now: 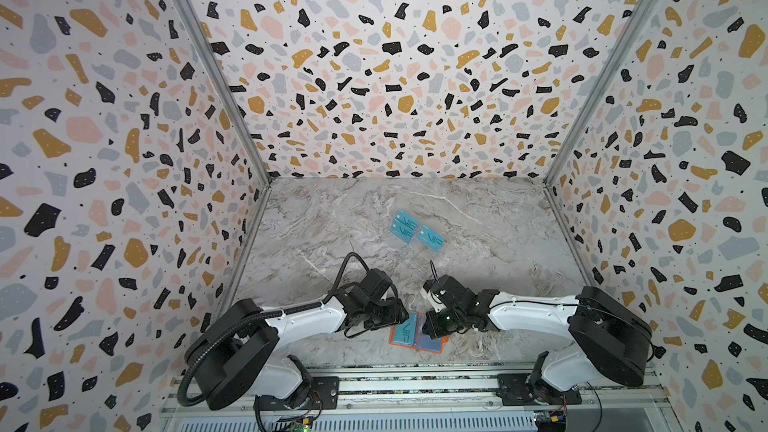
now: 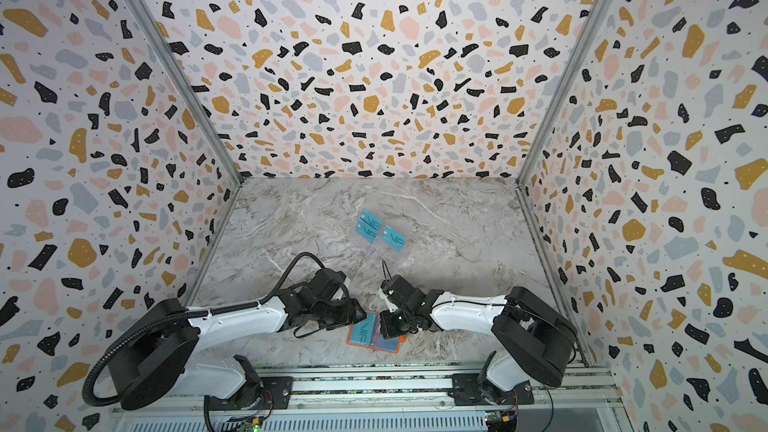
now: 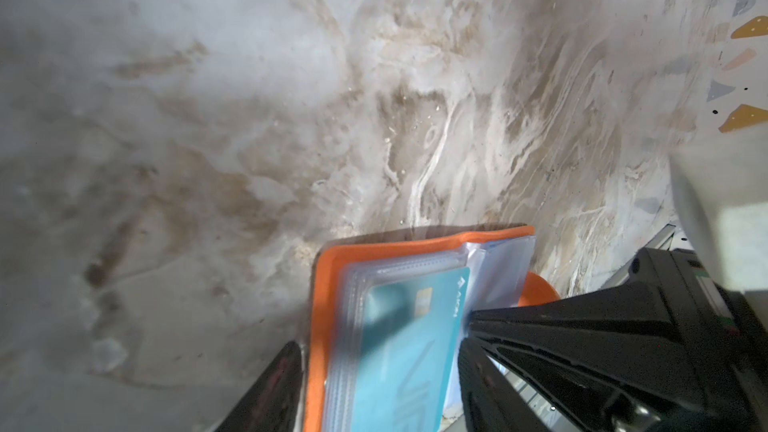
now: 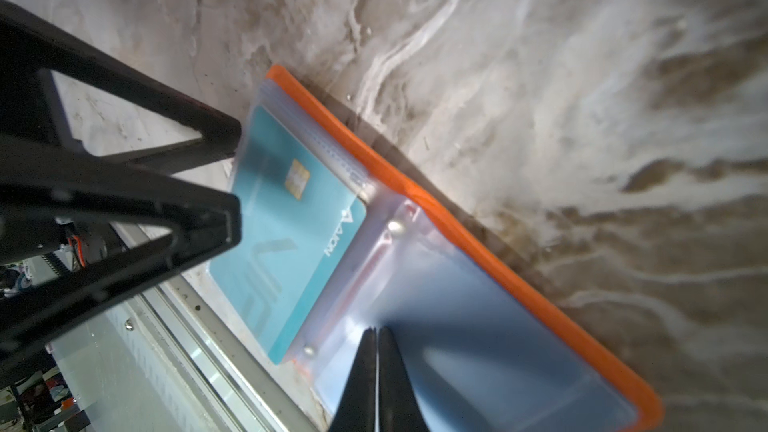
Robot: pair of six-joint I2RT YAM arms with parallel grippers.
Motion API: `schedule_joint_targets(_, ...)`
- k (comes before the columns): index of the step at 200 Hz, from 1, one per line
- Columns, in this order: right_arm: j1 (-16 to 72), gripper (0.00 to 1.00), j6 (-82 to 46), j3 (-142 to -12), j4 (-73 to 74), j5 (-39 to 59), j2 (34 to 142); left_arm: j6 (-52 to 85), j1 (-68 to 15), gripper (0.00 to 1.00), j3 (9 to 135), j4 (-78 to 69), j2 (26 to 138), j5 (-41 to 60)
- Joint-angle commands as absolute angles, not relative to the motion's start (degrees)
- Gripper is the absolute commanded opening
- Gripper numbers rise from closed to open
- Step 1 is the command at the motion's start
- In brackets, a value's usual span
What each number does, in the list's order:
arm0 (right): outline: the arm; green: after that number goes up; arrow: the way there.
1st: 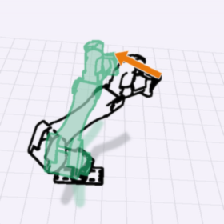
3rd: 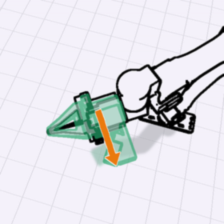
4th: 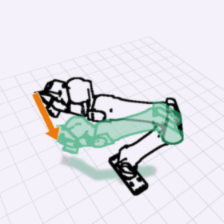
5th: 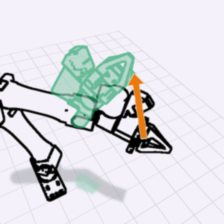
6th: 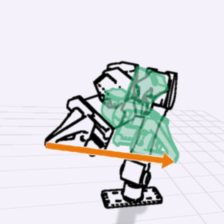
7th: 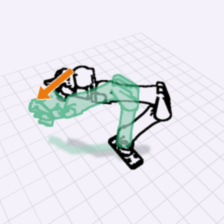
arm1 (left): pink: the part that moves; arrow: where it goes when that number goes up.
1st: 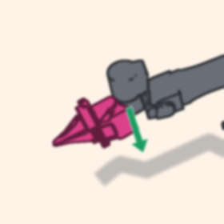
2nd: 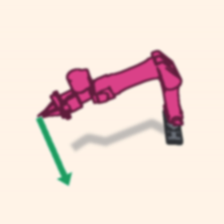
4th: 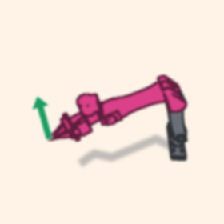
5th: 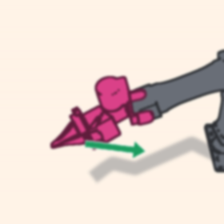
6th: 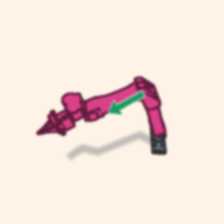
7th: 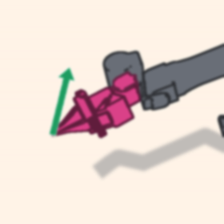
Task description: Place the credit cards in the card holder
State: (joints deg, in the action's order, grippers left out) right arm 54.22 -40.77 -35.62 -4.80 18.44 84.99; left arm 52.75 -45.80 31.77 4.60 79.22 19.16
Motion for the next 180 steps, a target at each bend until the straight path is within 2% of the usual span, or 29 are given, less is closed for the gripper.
schedule_joint_targets(1, 53.64, 0.08, -39.94, -33.23, -6.92, 15.47, 86.31, 53.91, -45.80, 0.62, 31.33, 3.03, 79.12, 22.94)
schedule_joint_targets(108, 53.18, 0.08, -39.73, -31.73, -4.19, 15.99, 85.36, 60.48, -45.81, 0.60, 29.77, -4.81, 72.77, 27.90)
schedule_joint_targets(142, 53.20, 0.08, -39.81, -31.40, -3.62, 16.13, 84.86, 65.92, -46.16, 0.59, 26.29, -13.94, 71.50, 30.22)
schedule_joint_targets(163, 53.26, 0.08, -39.85, -31.31, -3.63, 16.03, 84.51, 66.04, -46.49, 0.58, 26.49, -13.55, 70.62, 30.11)
schedule_joint_targets(180, 53.24, 0.08, -39.87, -31.29, -3.46, 16.00, 84.07, 61.43, -47.08, 0.58, 29.21, -4.71, 71.36, 27.32)
